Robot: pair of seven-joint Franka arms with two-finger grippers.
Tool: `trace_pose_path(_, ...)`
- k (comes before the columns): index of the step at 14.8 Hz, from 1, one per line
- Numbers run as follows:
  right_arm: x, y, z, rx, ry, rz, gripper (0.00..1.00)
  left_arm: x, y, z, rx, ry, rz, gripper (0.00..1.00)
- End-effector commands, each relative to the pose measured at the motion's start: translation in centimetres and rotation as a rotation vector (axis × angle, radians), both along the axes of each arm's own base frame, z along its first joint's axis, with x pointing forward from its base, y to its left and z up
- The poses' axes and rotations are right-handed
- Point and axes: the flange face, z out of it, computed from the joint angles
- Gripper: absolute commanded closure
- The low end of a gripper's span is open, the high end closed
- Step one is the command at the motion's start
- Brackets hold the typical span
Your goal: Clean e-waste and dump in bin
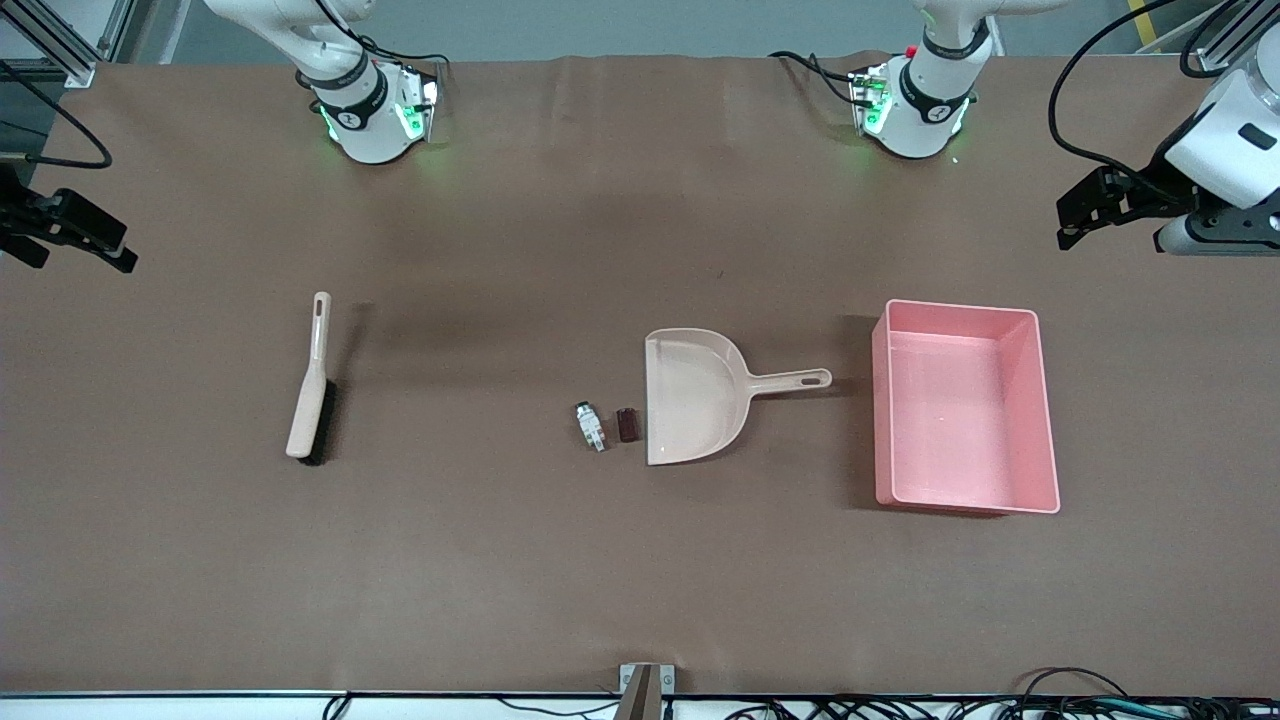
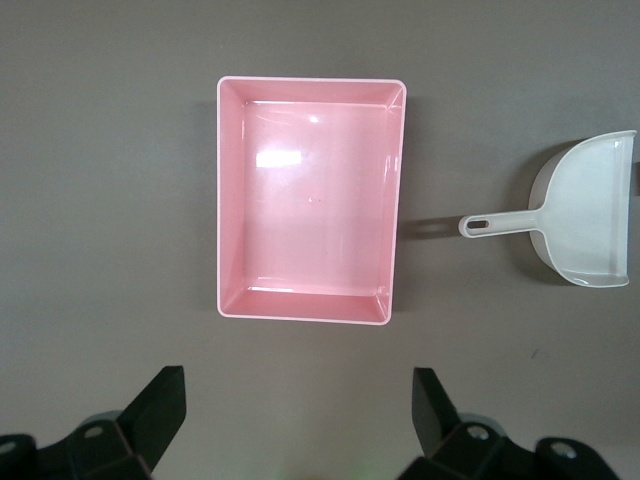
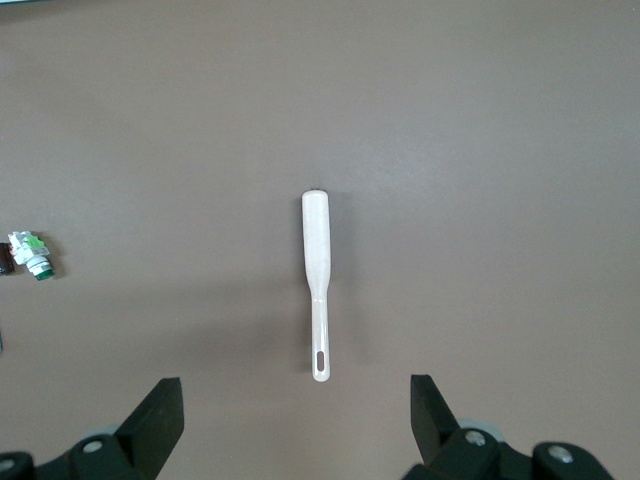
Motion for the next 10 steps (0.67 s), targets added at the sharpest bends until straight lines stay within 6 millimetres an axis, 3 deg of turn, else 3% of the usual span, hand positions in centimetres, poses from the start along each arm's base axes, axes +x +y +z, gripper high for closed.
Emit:
trace_pose_path(1,-0.50,0.01,0.37,0.012,-0.003,-0.011,0.00,0.01,-0.11,0.18,0.004,0.006,-0.013,0.00)
trace_pose_path(10,-0.45,0.30,0.27,0.017,0.000,-0.008,0.00,0.47,-0.52,0.12,0.004,-0.008,-0.019,0.00)
